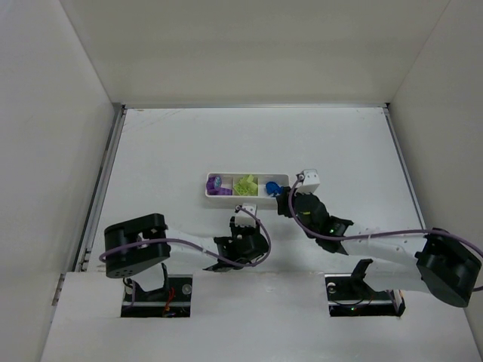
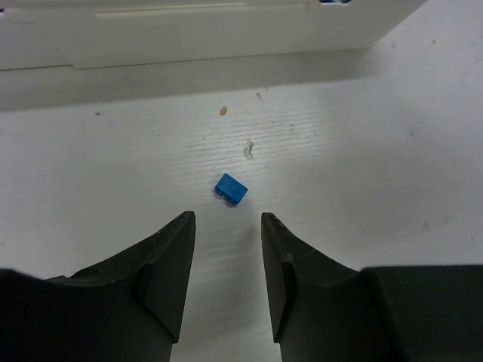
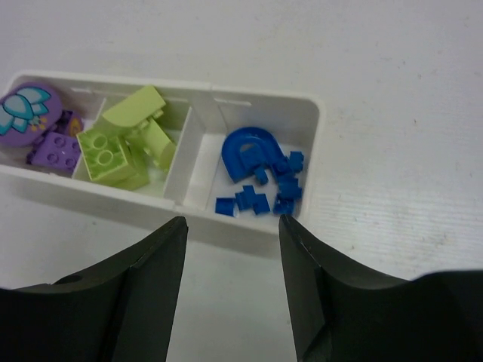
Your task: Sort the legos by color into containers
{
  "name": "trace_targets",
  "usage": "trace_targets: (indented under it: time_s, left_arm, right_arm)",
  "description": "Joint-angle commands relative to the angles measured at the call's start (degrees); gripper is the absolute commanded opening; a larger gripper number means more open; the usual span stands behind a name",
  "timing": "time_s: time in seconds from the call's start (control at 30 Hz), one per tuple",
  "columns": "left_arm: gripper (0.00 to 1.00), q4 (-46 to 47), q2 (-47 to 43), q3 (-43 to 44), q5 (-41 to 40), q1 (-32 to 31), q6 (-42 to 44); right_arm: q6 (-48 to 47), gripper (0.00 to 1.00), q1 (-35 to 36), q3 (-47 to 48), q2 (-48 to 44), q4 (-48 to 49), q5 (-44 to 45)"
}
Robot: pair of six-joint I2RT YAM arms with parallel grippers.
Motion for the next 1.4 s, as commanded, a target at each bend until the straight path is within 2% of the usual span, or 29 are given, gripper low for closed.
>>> trace_targets:
  time_s: [0.0,0.33,0.67,0.87,0.97,1.2,1.37]
  left_arm:
    - [0.38,0.3,3.1,3.6,-2.4,0.0,-3.3]
    - [0.33,0.2,7.6,5.6,-2.4,1.5,-3.7]
    - [0.29,-0.7,11.8,7.1,-3.2,2.7,-3.0]
    - [0.17,-0.7,12.8,7.6,-2.9,3.2,-2.4]
    - [0.1,0.0,10.5,6.1,-2.9,2.2,-2.4]
    - [0.08,0.6,-4.8,4.4,-4.3,-2.2,1.5]
    - [0.09,2.6,-10.1,8.6,-2.0,1.3,8.2]
  right_arm:
    - [2.1,0.58,0.6,-3.5,-4.0,3.9,2.8]
    - [4.5,0.57,1.0,-8.4,-9.4,4.4,3.0]
    - [5.2,0.57,0.5,-9.7,-10.5,5.2,2.0]
    - [5.4,0.57,0.3,-9.7,-10.0,5.3,1.9]
    - [5.6,0.56,0.4,-10.1,-10.7,5.3,2.1]
    - [7.6,0.55,-1.4,-11.9,-13.5,5.4,2.3]
    - [9.5,0.55,-3.3,-13.1,-15.4,5.4,2.4]
